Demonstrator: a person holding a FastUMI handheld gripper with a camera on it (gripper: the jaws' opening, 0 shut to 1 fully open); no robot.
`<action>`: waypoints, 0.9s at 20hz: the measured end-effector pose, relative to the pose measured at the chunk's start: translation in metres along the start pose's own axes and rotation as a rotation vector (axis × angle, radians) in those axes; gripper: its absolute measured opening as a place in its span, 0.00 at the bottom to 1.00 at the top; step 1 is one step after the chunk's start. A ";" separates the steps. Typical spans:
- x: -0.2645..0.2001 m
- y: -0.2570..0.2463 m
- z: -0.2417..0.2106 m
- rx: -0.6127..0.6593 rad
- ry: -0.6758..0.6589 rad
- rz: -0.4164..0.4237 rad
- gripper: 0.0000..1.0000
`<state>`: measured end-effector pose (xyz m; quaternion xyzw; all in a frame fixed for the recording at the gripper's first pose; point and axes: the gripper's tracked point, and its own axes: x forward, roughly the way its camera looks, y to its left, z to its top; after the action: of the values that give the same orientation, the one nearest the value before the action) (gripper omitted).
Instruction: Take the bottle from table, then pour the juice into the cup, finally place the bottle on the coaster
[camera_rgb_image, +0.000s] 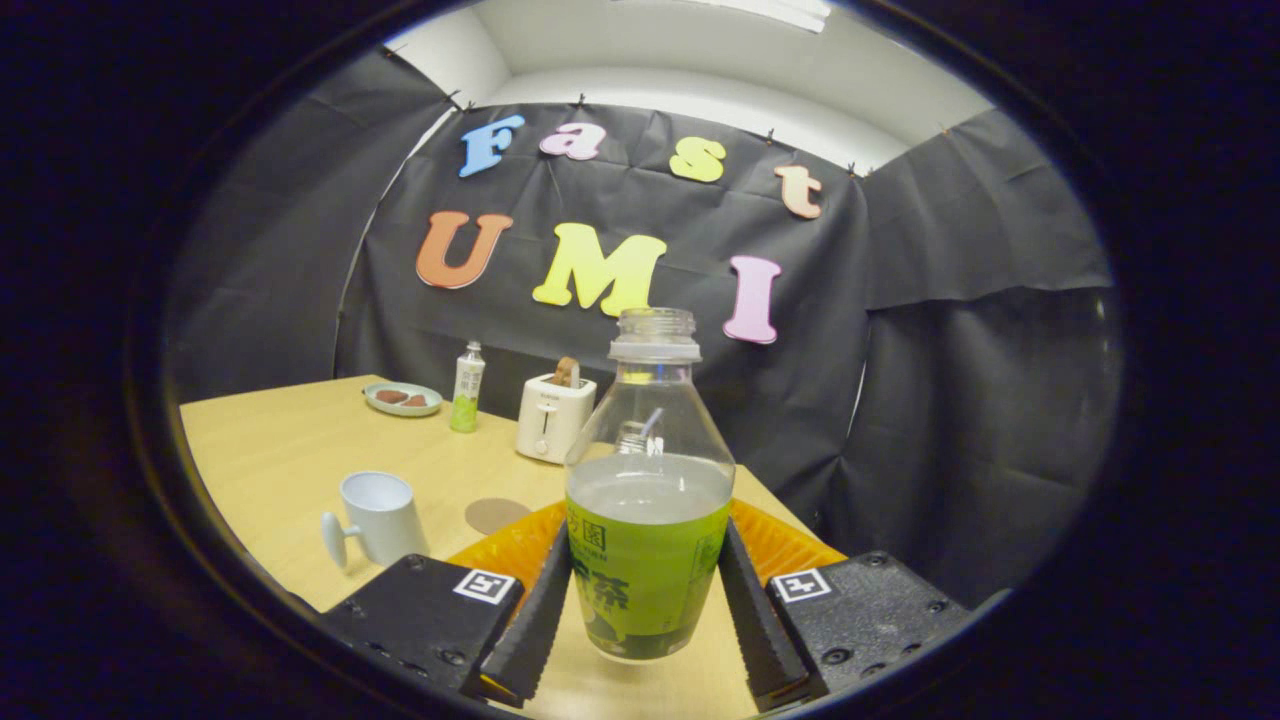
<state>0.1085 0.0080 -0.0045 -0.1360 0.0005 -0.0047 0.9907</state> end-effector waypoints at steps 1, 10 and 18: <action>0.002 0.000 0.003 -0.031 0.008 -0.010 0.79; 0.026 -0.010 0.014 -0.287 0.055 -0.101 0.79; 0.029 -0.007 0.033 -0.596 0.041 -0.128 0.79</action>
<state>0.1376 0.0095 0.0296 -0.4201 0.0134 -0.0696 0.9047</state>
